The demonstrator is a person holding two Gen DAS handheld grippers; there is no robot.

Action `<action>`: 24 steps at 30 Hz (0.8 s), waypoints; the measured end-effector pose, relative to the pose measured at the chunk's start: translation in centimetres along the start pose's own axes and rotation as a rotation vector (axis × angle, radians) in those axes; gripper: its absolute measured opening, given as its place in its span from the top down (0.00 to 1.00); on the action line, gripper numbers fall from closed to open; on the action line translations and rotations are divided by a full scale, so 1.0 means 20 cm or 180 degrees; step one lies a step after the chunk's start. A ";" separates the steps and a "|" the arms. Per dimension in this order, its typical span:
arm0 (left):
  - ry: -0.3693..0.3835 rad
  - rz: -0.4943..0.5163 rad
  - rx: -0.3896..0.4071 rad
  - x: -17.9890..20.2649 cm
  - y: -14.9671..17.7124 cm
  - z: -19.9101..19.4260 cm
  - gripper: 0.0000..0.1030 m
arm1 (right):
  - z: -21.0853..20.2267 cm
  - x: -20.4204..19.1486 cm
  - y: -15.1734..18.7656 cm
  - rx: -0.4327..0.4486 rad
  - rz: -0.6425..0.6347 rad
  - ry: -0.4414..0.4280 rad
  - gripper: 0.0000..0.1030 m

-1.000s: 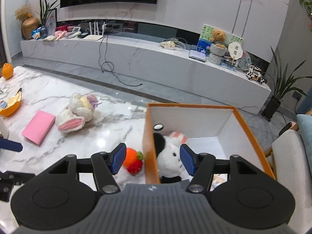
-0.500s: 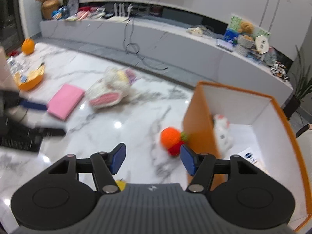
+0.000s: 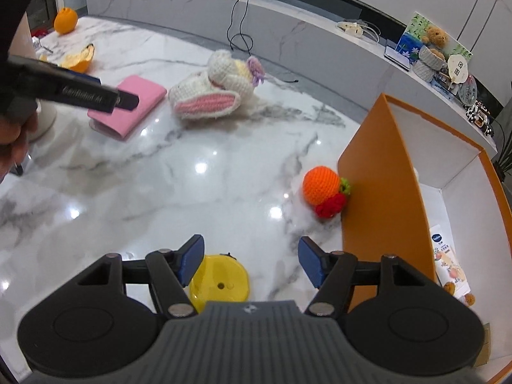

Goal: Organize objects
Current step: 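Grasp the pink wallet with the left gripper while the right gripper grasps the yellow tape measure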

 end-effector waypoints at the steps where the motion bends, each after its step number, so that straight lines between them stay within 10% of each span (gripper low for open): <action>1: -0.0062 0.0010 -0.0014 0.00 0.01 0.02 0.14 | 0.01 0.00 0.01 -0.0018 -0.0008 0.0001 0.34; 24: -0.0427 0.0202 -0.0137 -0.02 0.08 0.17 0.06 | 0.16 -0.10 0.13 -0.0374 -0.0033 -0.0227 0.32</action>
Point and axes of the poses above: each gripper's, at about its wrist camera, not at the fingertips, and z roughly the way its jaws point, x to its right, y to its underside, the point moved 8 cm from there along z, roughly the way its jaws point
